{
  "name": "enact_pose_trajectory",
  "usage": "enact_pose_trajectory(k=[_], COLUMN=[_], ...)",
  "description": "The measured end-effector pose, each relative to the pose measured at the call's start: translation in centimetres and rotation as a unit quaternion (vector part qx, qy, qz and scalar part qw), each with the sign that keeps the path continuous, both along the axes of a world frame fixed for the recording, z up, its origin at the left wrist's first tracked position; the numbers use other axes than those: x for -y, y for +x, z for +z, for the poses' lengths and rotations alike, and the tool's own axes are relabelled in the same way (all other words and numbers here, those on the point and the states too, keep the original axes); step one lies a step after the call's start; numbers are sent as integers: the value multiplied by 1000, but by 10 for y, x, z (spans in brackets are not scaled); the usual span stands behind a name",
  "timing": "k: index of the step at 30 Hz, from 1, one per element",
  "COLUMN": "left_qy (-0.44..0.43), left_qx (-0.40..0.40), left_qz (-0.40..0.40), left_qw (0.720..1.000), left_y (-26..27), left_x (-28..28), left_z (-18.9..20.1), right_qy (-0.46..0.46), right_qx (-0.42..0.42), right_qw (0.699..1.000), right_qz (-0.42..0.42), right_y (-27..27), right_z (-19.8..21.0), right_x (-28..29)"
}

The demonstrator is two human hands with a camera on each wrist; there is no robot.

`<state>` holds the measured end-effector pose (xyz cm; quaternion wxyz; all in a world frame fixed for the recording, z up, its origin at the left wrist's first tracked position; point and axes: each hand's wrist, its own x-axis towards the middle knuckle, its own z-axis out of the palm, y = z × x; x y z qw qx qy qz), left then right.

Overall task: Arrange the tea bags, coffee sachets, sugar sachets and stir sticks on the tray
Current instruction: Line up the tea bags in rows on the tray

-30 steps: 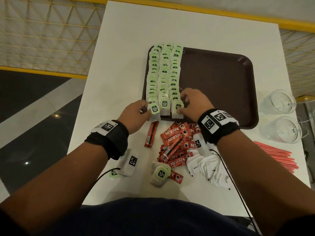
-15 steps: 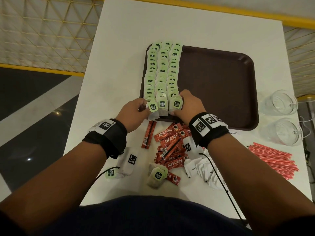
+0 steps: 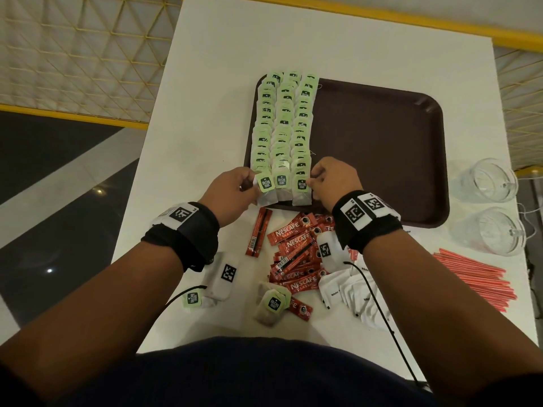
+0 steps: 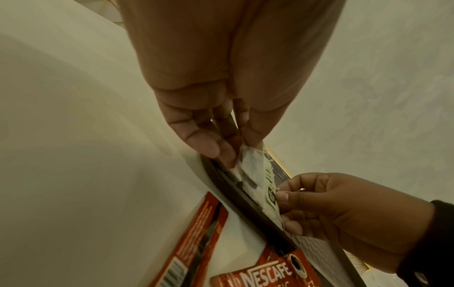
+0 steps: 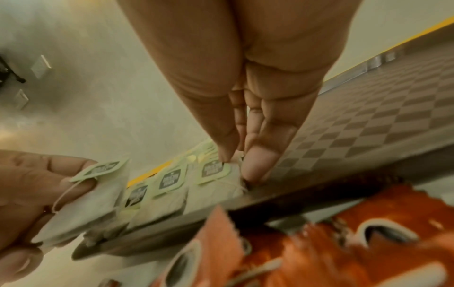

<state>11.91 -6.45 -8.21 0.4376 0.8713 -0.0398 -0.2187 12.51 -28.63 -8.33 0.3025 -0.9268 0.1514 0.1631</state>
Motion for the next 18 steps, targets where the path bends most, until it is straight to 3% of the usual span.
enact_pose_trajectory(k=[4,8,11,18], left_qy=[-24,-56,-79,-75], left_qx=[3,13,7,-12], left_qz=[10,19,9,33], left_qw=[1000,998,997,997], left_y=[2,5,4,3], left_x=[3,14,22,14], left_z=[4,9,11,5], right_qy=[-4,148,211,149], right_qx=[46,-2,-30,-42], right_qw=[999,984,973,988], right_qz=[30,95,84,-4], right_y=[-4,-12,-17,-21], right_z=[21,36,34,17], right_x=[1,-8,-12,8])
